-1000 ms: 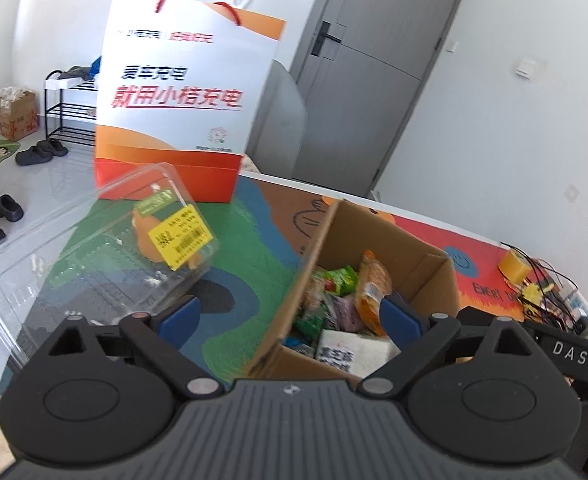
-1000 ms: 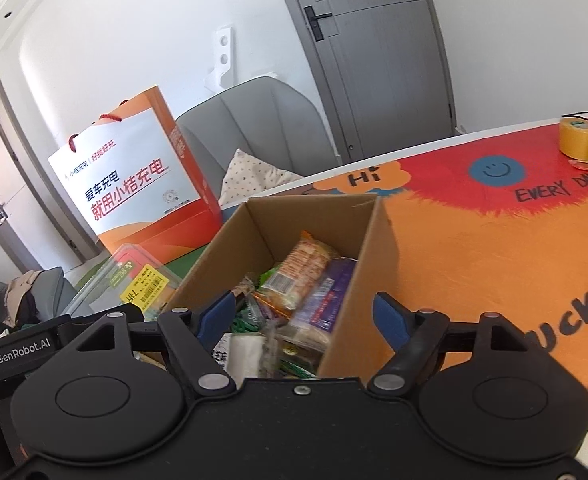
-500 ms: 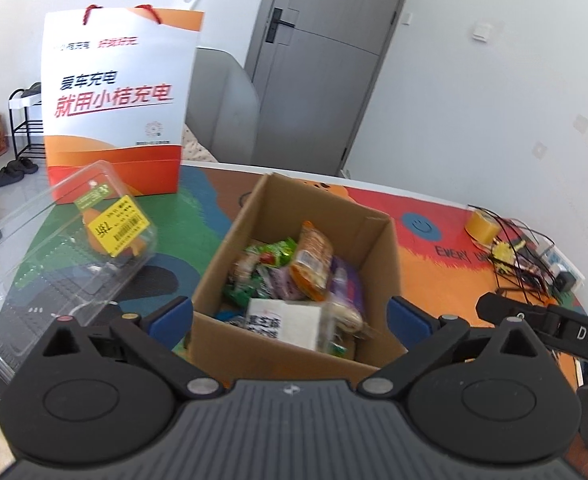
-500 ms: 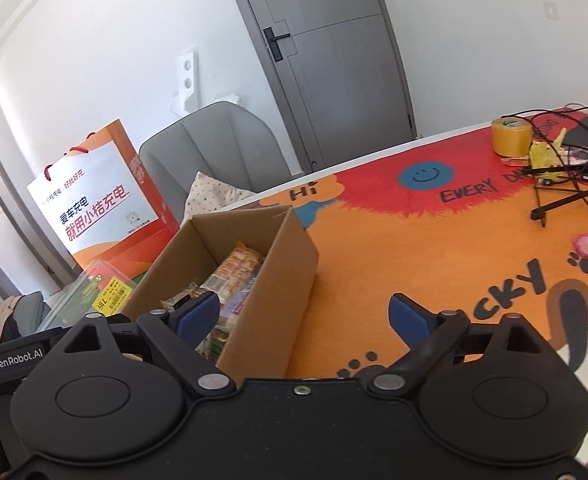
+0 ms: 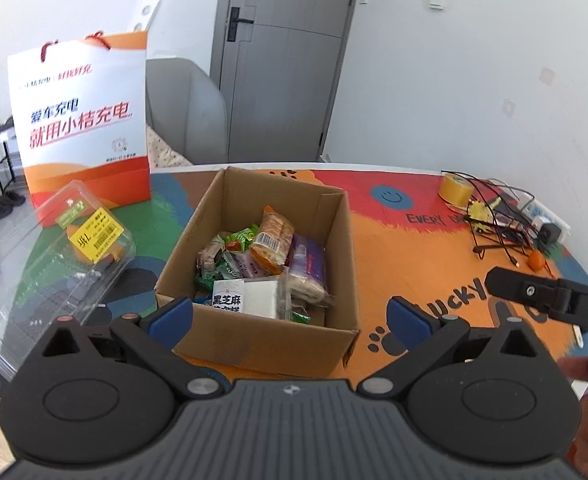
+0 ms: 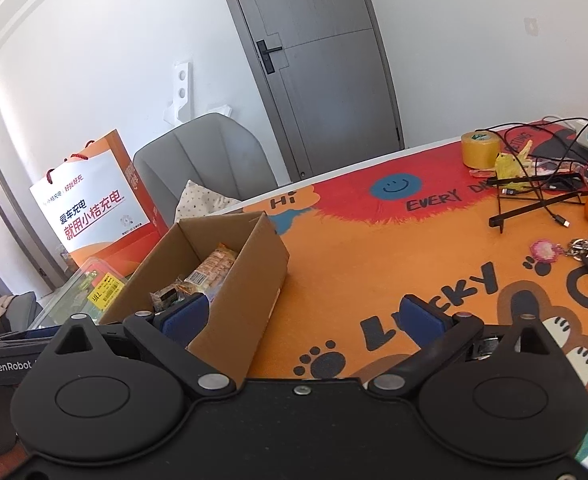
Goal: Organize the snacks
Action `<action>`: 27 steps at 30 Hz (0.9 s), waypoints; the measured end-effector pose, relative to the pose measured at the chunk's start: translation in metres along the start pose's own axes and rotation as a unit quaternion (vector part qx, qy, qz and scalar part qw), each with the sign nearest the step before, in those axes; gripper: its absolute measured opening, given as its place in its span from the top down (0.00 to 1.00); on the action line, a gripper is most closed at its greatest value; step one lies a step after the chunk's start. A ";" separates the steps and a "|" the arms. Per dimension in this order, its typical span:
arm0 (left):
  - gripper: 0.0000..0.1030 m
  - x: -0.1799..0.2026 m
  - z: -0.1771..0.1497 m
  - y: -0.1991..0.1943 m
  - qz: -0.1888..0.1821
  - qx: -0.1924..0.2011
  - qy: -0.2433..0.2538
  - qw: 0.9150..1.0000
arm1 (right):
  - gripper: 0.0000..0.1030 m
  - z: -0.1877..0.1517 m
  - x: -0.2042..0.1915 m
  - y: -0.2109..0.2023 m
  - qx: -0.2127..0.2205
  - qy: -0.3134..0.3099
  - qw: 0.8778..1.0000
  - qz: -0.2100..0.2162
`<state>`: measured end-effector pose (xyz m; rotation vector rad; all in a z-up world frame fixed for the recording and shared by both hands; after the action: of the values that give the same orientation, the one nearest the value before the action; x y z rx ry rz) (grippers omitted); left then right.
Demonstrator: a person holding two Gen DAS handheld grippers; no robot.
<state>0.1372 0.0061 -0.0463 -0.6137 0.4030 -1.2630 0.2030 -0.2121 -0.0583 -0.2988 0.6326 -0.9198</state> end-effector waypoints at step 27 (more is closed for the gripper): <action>0.01 -0.011 -0.009 -0.067 -0.005 0.037 0.024 0.999 | 0.00 0.000 -0.026 -0.073 0.020 -0.064 0.998 -0.021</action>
<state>0.0783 0.0034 -0.0116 -0.5234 0.3916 -1.2979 0.1447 -0.2334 -0.0124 -0.3328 0.4918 -0.9444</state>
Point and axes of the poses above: each gripper's, at about its wrist camera, not at the fingertips, and y roughly the way its jaws point, x to its right, z to its top, the point moved 5 cm from there along y, roughly the way its jaws point, and after that the axes turned 7 degrees about z, right-handed, at the moved point
